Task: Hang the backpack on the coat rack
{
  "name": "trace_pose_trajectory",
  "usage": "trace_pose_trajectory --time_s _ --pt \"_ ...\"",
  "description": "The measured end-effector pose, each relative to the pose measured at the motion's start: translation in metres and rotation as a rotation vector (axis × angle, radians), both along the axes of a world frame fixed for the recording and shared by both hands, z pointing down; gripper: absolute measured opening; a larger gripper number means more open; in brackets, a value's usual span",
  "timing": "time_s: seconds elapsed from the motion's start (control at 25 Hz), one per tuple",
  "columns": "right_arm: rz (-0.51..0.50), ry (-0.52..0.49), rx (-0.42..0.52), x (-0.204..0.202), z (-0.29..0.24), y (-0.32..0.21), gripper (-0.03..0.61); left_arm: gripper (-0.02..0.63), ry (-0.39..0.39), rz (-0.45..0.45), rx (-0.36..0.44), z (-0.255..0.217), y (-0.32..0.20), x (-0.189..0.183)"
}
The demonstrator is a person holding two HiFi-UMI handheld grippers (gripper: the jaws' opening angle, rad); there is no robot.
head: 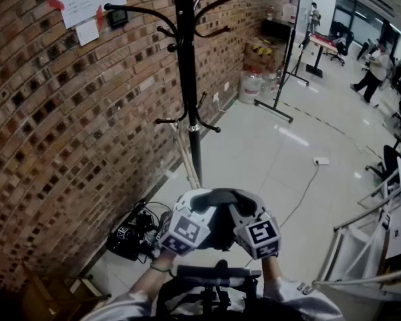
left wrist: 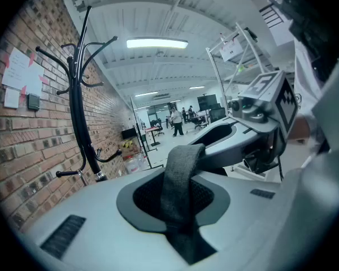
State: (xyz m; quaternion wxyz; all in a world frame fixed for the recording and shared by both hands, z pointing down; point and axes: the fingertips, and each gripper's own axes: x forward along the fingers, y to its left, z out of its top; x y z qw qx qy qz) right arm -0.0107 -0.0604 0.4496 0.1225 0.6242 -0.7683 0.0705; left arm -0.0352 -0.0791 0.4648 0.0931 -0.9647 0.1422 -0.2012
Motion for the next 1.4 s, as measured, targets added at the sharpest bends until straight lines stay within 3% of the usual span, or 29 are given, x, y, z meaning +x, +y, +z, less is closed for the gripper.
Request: trace_pose_trajectory --time_s 0.12,0.4,0.56,1.0,1.4 --pt "-0.014 -0.019 0.044 0.028 -0.022 -0.020 0.071 0.067 0.012 -0.040 -0.001 -0.016 -0.016 0.031" --pt "-0.018 0.043 0.059 0.096 -0.022 -0.062 0.071 0.067 0.038 -0.085 -0.032 -0.025 -0.056 0.091" --pt "-0.037 0.051 0.052 0.114 -0.029 -0.090 0.071 0.067 0.035 -0.101 -0.049 -0.028 -0.084 0.110" --pt "-0.108 0.059 0.012 0.115 -0.014 -0.172 0.071 0.067 -0.037 -0.160 -0.027 -0.015 -0.161 0.112" --pt "-0.164 0.095 0.010 0.110 -0.005 -0.225 0.071 0.070 -0.072 -0.158 0.008 -0.009 -0.208 0.110"
